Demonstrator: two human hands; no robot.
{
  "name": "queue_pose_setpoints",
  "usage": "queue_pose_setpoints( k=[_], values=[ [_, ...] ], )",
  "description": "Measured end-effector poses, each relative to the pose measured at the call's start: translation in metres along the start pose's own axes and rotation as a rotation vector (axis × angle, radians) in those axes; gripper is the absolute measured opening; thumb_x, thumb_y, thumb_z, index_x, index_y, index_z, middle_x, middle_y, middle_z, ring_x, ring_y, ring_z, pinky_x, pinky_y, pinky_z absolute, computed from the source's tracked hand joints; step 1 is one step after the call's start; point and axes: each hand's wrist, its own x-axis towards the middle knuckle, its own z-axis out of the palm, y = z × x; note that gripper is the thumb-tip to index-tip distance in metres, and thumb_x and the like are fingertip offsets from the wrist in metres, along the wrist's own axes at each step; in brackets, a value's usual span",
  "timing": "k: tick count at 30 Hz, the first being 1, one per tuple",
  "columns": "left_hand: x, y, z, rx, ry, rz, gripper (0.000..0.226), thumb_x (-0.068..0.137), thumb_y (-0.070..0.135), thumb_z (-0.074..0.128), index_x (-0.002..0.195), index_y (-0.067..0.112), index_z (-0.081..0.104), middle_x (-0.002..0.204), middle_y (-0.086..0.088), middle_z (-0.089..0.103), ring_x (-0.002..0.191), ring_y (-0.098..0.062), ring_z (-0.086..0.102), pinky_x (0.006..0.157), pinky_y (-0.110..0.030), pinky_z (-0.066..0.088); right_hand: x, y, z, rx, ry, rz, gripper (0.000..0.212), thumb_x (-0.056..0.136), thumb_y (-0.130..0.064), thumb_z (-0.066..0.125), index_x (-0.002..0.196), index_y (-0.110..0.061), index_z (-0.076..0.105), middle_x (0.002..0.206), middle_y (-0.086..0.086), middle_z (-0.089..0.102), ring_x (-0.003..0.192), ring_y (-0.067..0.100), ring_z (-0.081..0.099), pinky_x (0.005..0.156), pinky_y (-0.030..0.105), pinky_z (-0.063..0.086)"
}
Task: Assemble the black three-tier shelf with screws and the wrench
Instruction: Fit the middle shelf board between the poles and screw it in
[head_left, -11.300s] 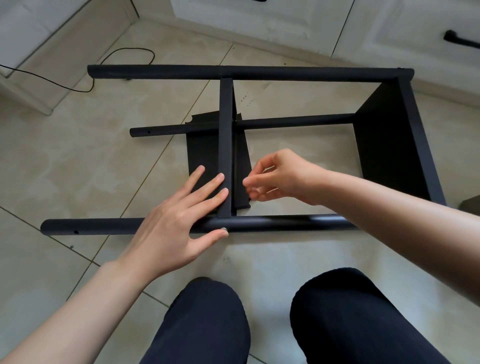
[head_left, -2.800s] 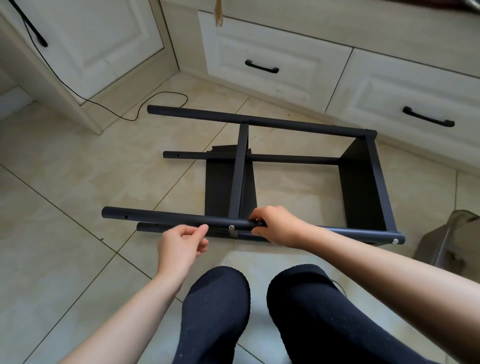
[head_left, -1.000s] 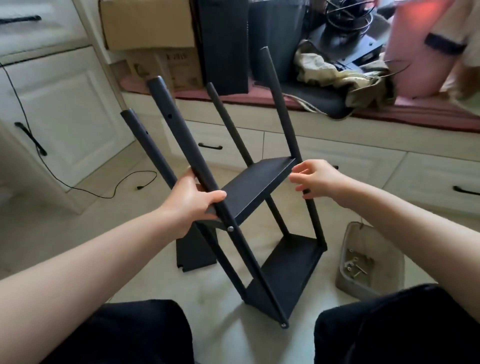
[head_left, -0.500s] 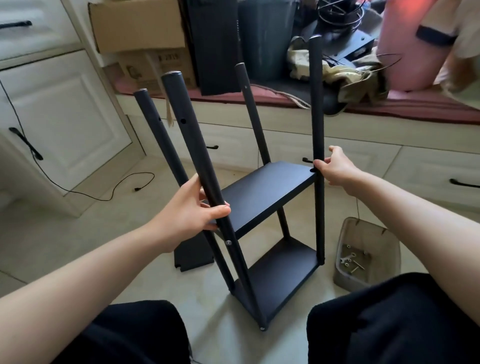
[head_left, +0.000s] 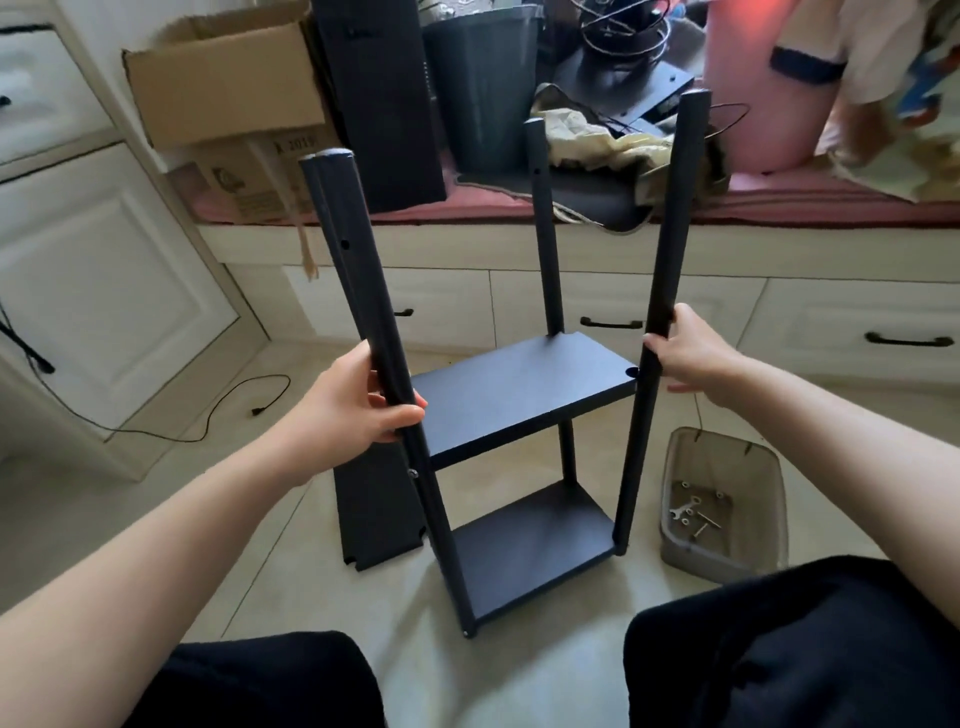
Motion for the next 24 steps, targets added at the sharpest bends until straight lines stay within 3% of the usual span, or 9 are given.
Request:
queue_pose_setpoints(
  k=[7, 12, 17, 24],
  values=[
    [0.03, -0.008, -0.015, 0.04, -0.065, -0.021, 0.031, 0.082, -0.007, 0.076, 0.103, 0.007, 0.056, 0.09, -0.006, 0.076, 0.086, -0.016, 0.075, 0.065, -0.026, 0.061, -0.038, 0.02, -0.021, -0.113, -0.025, -0.052, 0.026, 0.1, -0.027, 0.055, 0.122, -0.02, 0.044, 0.102, 0.01, 0.064, 0.092, 0.031, 0.068, 0.076, 0.05, 0.06],
    [0.039, -0.015, -0.015, 0.075, -0.044, 0.021, 0.031, 0.082, -0.009, 0.075, 0.103, 0.007, 0.058, 0.089, -0.003, 0.076, 0.086, -0.013, 0.075, 0.064, -0.023, 0.059, -0.062, 0.029, -0.026, -0.072, -0.034, -0.06, 0.022, 0.095, -0.024, 0.063, 0.113, -0.024, 0.05, 0.088, 0.004, 0.067, 0.078, 0.021, 0.071, 0.067, 0.043, 0.063],
    [0.038, -0.026, -0.017, 0.11, 0.014, 0.078, 0.034, 0.081, -0.008, 0.076, 0.101, 0.012, 0.058, 0.092, -0.002, 0.075, 0.086, -0.011, 0.073, 0.071, -0.027, 0.059, -0.081, 0.032, -0.018, -0.003, -0.058, -0.057, 0.014, 0.096, -0.024, 0.061, 0.107, -0.027, 0.052, 0.092, 0.002, 0.067, 0.082, 0.021, 0.071, 0.054, 0.031, 0.059],
    [0.021, -0.035, -0.012, 0.243, 0.101, 0.098, 0.033, 0.079, 0.005, 0.082, 0.1, 0.017, 0.06, 0.095, 0.005, 0.074, 0.089, -0.007, 0.071, 0.081, -0.03, 0.056, -0.096, 0.036, -0.015, 0.042, -0.098, -0.009, 0.008, 0.096, -0.019, 0.062, 0.102, -0.016, 0.057, 0.097, 0.011, 0.068, 0.084, 0.029, 0.072, 0.063, 0.036, 0.061]
  ],
)
